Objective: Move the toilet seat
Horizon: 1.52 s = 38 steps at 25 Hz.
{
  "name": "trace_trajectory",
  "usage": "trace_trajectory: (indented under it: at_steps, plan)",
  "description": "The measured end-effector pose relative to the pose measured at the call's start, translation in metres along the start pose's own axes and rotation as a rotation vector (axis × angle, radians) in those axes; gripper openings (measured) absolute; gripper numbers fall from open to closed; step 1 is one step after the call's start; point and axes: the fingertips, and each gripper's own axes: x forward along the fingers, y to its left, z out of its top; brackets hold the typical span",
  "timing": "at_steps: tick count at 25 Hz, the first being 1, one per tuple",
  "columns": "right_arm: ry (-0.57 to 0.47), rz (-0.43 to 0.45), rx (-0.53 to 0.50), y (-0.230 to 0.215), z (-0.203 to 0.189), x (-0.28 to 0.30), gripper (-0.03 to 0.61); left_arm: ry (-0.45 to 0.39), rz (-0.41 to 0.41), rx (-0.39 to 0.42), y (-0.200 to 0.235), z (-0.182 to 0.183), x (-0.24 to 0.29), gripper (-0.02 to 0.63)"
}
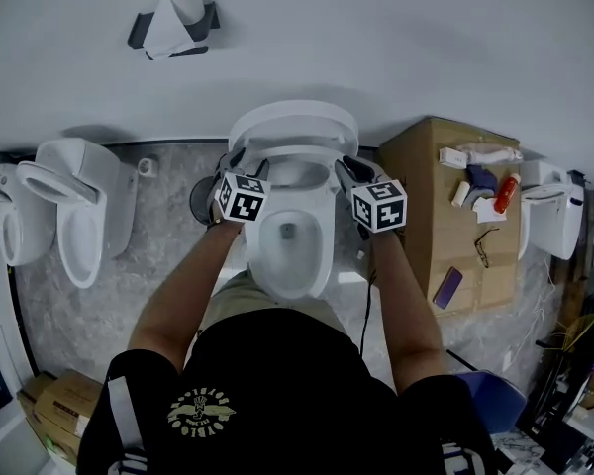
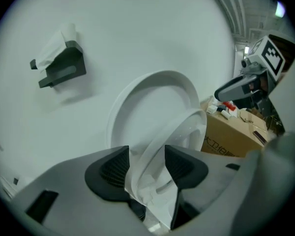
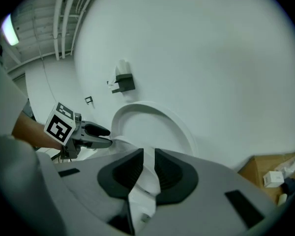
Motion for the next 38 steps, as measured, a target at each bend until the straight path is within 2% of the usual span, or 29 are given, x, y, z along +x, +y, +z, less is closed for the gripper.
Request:
trace_trajectory:
  at_steps: [4,7,10,16,27,33,38]
  plan:
    - [-0.072,-0.001,-0.100,0.020,0.006,-0.040,0.079,-0.147,-0.017,-0.031,-0.013,0.016,-0.045,0.181]
    - [-0.110,-0.043,-0.151,0.028,0.009,-0.067,0.055,-0.246,-0.007,-0.045,-0.022,0.029,-0.081,0.143]
    - [-0.137,-0.092,-0.182,0.034,0.013,-0.092,0.041,-0.354,0.021,-0.074,-0.029,0.045,-0.123,0.062]
    - [-0.270,-0.076,-0.251,0.065,0.036,-0.151,0.032,-0.475,0.037,-0.091,-0.051,0.065,-0.196,0.032]
    - [-0.370,-0.024,-0.327,0.111,0.038,-0.233,0.029,-0.593,0.076,-0.072,-0.098,0.075,-0.299,0.025]
    - [-0.389,0.023,-0.326,0.128,0.030,-0.264,0.029,-0.589,0.113,-0.065,-0.115,0.065,-0.334,0.025]
    - [-0.385,0.062,-0.313,0.138,0.021,-0.269,0.029,-0.549,0.121,-0.058,-0.125,0.055,-0.338,0.025]
